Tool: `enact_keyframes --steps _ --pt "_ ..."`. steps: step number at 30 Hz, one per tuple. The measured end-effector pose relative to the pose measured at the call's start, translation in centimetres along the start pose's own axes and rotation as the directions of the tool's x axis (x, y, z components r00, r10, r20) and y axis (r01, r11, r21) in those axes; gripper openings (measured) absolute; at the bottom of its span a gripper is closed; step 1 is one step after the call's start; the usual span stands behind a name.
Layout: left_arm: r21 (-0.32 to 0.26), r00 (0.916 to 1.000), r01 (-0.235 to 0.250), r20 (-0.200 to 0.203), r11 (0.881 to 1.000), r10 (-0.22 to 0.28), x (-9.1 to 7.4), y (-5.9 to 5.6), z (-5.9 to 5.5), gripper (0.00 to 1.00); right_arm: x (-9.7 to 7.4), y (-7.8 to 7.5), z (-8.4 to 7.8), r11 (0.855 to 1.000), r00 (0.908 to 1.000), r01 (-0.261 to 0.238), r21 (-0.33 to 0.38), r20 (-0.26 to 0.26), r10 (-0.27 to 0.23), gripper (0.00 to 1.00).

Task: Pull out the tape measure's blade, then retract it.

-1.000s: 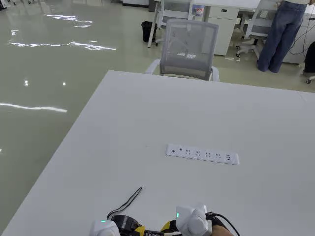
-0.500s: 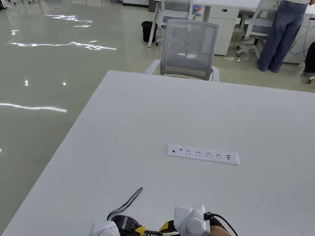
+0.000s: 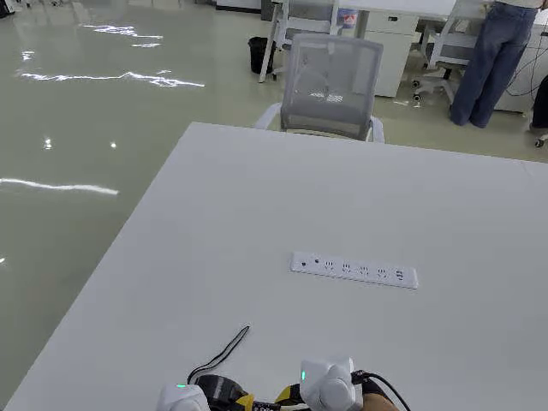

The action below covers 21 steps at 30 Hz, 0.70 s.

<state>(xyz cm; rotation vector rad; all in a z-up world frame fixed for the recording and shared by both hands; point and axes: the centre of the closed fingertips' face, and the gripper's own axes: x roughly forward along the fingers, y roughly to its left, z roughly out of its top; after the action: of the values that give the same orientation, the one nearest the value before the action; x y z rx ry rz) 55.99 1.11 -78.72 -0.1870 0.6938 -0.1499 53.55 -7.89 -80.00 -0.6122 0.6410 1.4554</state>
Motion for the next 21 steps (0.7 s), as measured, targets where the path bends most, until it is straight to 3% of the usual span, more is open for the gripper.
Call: enact_keyframes --steps 21 --pt "-0.004 1.0 0.003 0.001 1.0 -0.003 -0.07 0.06 0.13 0.63 0.63 -0.14 0.47 1.0 1.0 -0.003 -0.003 0.003 0.003 0.13"
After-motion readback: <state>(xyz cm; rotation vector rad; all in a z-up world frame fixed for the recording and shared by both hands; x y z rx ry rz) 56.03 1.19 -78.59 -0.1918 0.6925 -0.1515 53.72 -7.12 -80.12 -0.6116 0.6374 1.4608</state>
